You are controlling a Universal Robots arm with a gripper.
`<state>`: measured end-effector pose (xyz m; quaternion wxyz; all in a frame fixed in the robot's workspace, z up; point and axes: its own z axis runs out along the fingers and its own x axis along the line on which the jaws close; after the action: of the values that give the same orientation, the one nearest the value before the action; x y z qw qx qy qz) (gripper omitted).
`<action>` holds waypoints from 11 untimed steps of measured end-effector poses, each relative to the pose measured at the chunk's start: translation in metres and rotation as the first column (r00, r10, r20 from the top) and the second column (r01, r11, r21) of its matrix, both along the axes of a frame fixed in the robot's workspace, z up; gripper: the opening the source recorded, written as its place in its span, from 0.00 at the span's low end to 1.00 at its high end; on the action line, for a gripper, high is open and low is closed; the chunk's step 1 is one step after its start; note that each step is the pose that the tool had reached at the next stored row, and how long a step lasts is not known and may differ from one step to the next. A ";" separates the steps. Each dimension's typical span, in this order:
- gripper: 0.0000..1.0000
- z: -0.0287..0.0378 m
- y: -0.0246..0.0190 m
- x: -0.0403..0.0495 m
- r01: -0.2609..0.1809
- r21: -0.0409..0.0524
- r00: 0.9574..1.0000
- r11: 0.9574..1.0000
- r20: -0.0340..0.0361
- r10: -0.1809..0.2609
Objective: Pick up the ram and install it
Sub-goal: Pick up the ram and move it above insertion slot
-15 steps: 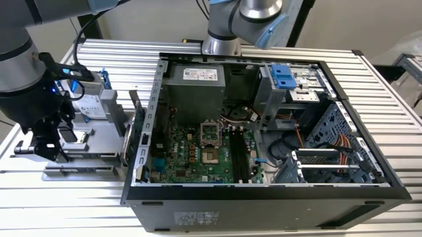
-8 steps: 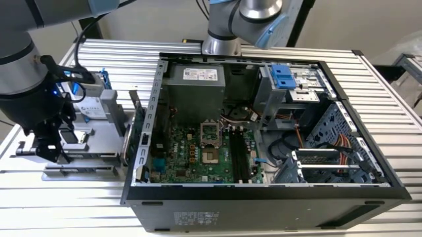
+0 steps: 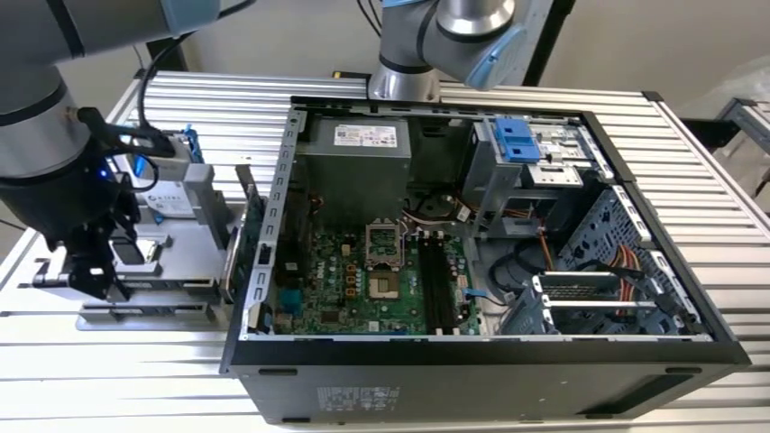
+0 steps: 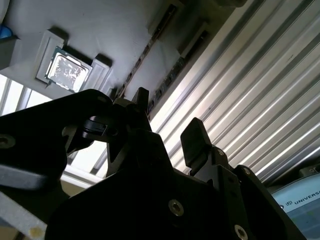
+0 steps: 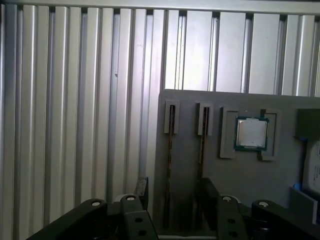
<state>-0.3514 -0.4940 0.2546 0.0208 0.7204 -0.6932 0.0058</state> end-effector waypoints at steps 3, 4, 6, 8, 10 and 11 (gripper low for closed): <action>1.00 -0.0019 0.0000 0.0000 0.000 0.000 1.000 1.000 0.000 0.000; 1.00 -0.0025 0.0001 0.0000 0.000 0.000 1.000 1.000 0.000 0.000; 1.00 -0.0038 0.0001 0.0000 0.000 0.000 1.000 1.000 0.000 0.000; 1.00 -0.0052 0.0002 0.0000 0.000 0.000 1.000 1.000 0.000 0.000; 1.00 -0.0065 0.0004 0.0000 0.001 0.000 1.000 1.000 0.000 -0.001; 1.00 -0.0071 0.0004 0.0000 0.001 0.000 1.000 1.000 0.000 -0.001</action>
<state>-0.3514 -0.4936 0.2475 0.0209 0.7202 -0.6934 0.0059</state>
